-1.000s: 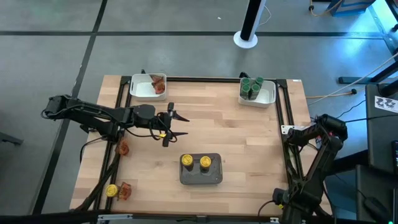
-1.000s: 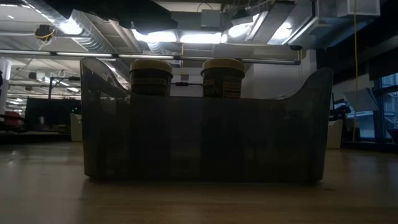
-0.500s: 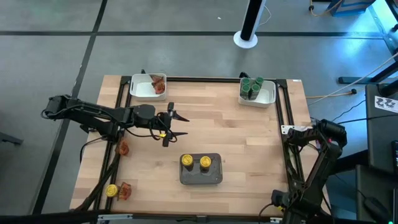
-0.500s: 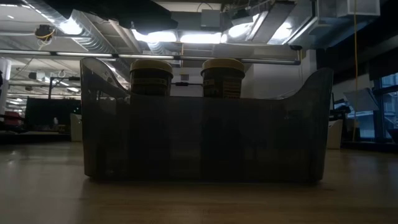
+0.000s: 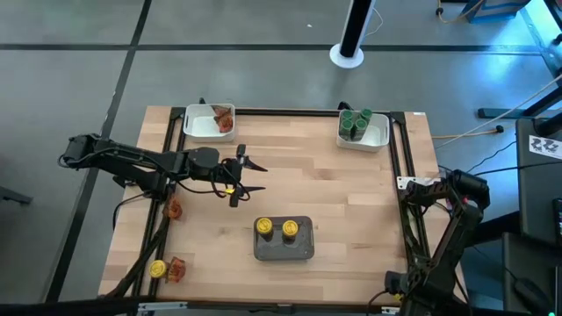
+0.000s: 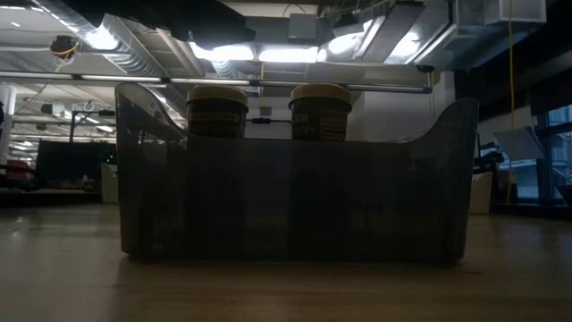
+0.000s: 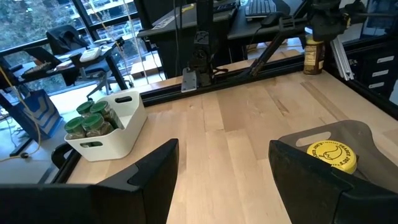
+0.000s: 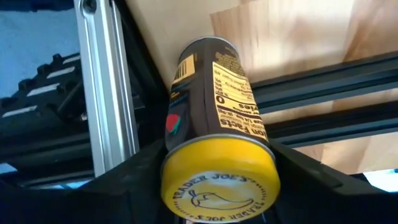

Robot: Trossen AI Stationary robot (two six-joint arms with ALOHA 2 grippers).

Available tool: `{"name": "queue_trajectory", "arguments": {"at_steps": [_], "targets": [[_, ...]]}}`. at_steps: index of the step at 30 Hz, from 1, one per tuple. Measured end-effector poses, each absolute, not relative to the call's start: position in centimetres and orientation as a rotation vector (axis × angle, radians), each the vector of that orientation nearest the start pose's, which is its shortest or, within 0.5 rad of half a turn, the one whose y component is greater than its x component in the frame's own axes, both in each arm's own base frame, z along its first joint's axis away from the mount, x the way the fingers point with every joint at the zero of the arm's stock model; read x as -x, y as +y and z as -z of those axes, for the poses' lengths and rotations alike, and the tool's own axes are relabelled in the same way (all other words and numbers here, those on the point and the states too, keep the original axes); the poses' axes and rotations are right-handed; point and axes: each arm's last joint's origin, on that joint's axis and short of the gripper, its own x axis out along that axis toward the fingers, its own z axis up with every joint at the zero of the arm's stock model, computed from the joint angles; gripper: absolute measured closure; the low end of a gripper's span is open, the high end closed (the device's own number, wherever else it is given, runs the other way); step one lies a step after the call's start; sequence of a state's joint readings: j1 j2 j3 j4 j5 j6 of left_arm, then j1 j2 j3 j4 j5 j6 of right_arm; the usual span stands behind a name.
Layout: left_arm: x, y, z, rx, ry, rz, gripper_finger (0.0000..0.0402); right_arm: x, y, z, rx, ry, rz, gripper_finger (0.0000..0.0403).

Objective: Sort spices by type
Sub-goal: Put the right yellow seasoning bottle into the black bin

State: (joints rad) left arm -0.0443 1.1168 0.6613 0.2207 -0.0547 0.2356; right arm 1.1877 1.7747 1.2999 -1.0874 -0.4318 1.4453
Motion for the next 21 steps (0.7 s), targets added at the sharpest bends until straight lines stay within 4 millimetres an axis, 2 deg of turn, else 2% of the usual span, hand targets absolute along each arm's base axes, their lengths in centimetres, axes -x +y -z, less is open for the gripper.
{"name": "queue_trajectory", "arguments": {"at_steps": [8, 21], "targets": [[-24.4, -0.9, -26.4, -0.246, 0.235, 0.017, 0.0169, -11.0, 30.2, -20.5, -0.289, 1.985, 0.112, 0.0159], [-24.4, -0.9, -26.4, -0.246, 0.234, 0.017, 0.0169, -12.5, 29.7, -20.8, -0.448, 1.934, 0.320, 0.0164]]}}
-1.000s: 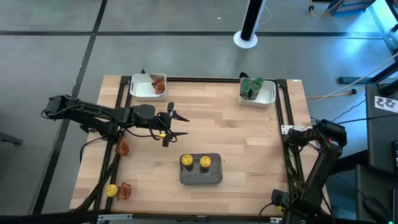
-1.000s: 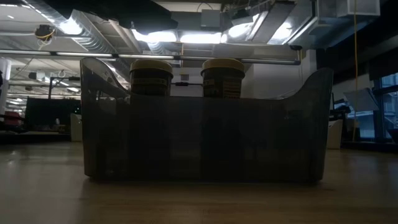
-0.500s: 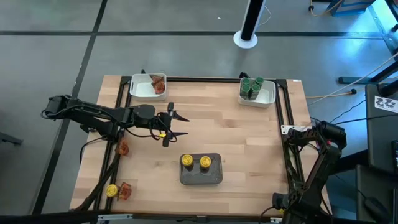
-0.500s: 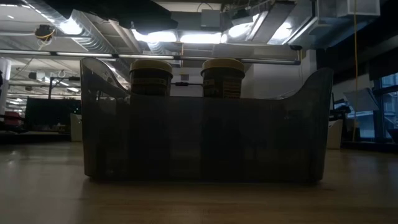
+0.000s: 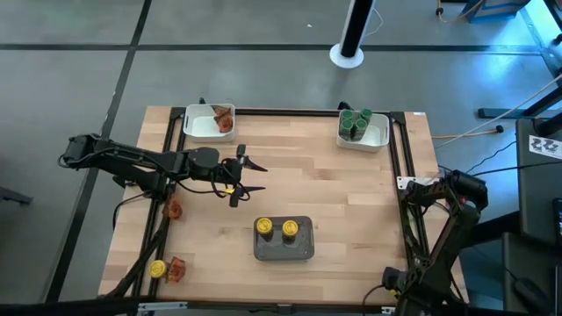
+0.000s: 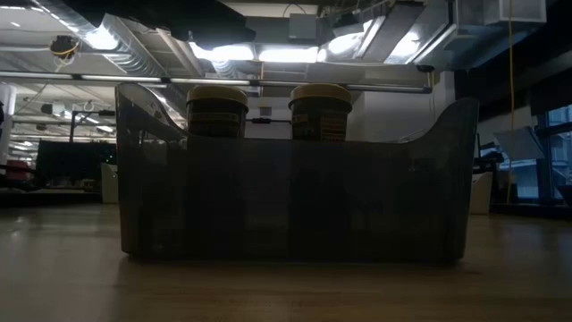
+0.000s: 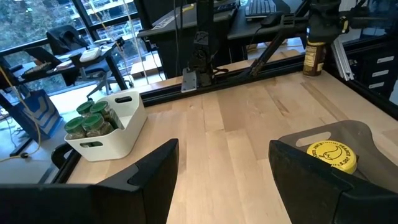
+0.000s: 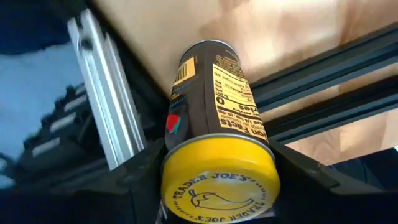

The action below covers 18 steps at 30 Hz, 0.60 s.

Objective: Sort spices by type
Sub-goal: Put the right yellow seasoning bottle into the black bin

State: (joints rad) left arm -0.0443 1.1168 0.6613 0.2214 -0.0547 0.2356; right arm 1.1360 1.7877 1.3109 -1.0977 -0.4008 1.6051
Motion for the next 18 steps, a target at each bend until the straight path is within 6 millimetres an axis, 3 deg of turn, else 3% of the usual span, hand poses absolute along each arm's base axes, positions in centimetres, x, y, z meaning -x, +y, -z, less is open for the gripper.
{"name": "queue_trajectory", "arguments": {"at_steps": [6, 18], "targets": [[-24.4, -0.9, -26.4, -0.246, 0.234, 0.017, 0.0169, -15.3, 28.1, -22.2, -0.495, 1.837, 0.424, 0.0164], [-24.4, -1.0, -26.4, -0.250, 0.240, 0.022, 0.0169, -21.1, 24.4, -25.7, -0.437, 1.627, 0.402, 0.0164]]}}
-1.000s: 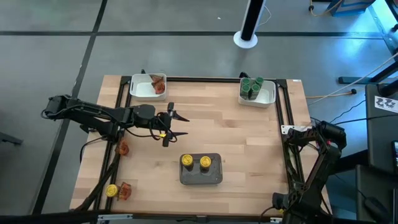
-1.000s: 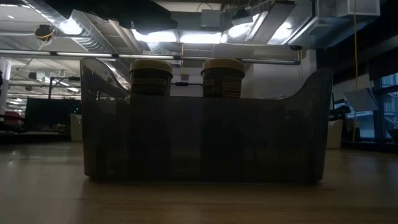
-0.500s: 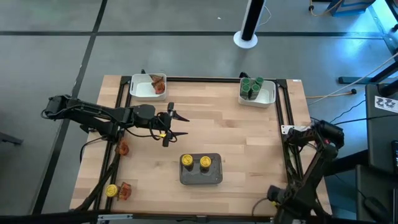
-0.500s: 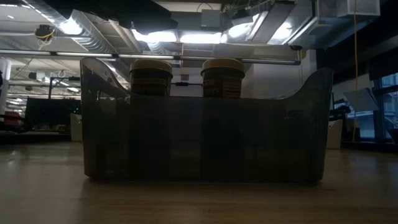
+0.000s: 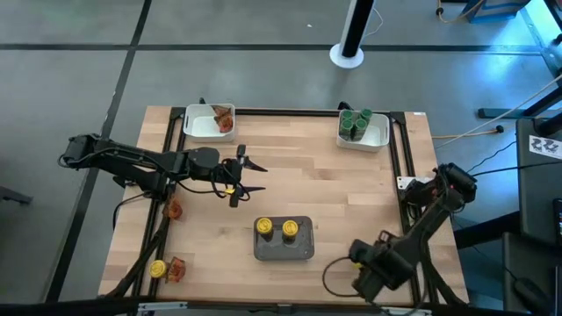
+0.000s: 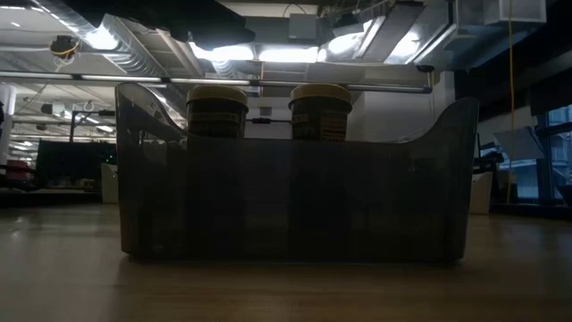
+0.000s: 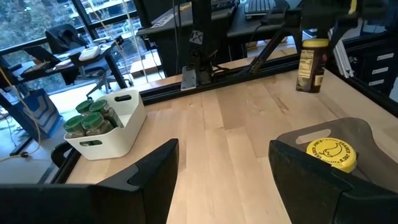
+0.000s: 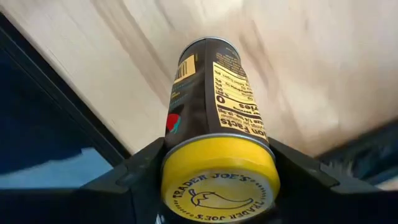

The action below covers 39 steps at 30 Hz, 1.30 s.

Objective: Sort spices by type
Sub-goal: Put the right yellow seasoning bottle into the black bin

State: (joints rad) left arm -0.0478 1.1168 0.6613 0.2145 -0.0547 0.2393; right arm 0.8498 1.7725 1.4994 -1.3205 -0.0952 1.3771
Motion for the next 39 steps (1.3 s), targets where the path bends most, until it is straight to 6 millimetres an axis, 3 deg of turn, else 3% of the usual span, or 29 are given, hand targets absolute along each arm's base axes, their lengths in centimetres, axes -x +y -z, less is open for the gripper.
{"name": "queue_trajectory", "arguments": {"at_steps": [16, 20, 30, 39], "targets": [[-24.2, -0.9, -25.6, -0.253, 0.327, 0.030, 0.0169, -27.5, 19.9, -32.2, -0.256, 1.249, 0.255, 0.0164], [-24.1, -0.9, -25.5, -0.254, 0.345, 0.032, 0.0169, -29.0, 19.0, -32.4, -0.195, 1.204, 0.197, 0.0164], [-23.9, -0.8, -25.0, -0.262, 0.401, 0.004, 0.0169, -32.3, 18.3, -30.4, -0.128, 1.226, 0.052, 0.0164], [-23.8, -0.8, -24.9, -0.263, 0.410, 0.005, 0.0169, -35.0, 19.3, -32.2, -0.058, 1.160, -0.043, 0.0164]]}}
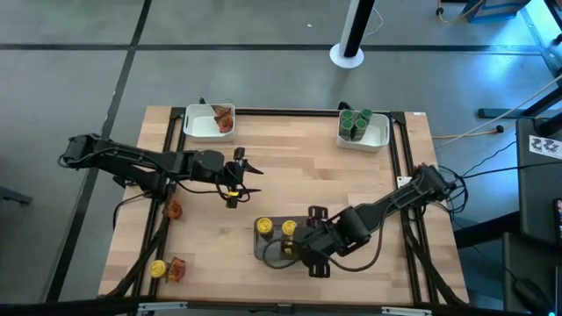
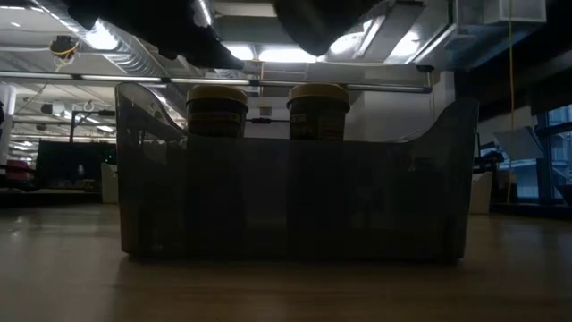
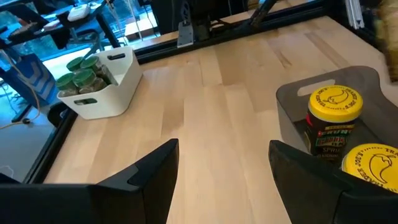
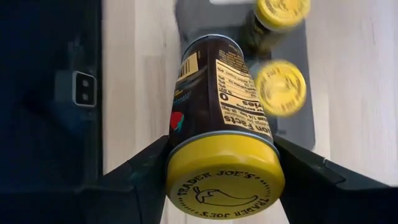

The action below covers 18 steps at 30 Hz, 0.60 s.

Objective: Sort spices by type
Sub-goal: Put the right yellow seasoning bottle into the black bin

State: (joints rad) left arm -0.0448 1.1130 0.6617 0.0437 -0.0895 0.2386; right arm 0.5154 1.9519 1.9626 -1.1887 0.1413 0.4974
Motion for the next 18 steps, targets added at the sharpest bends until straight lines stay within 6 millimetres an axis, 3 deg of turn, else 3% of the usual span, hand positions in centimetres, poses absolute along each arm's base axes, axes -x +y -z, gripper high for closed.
{"name": "queue_trajectory", "arguments": {"at_steps": [7, 18], "targets": [[-23.8, -0.8, -24.9, -0.260, 0.413, 0.004, 0.0169, -37.0, 19.1, -31.5, -0.006, 1.304, -0.016, 0.0164], [-23.8, -0.8, -24.9, -0.260, 0.417, 0.005, 0.0169, -37.7, 18.8, -28.9, -0.060, 1.477, 0.027, 0.0164]]}}
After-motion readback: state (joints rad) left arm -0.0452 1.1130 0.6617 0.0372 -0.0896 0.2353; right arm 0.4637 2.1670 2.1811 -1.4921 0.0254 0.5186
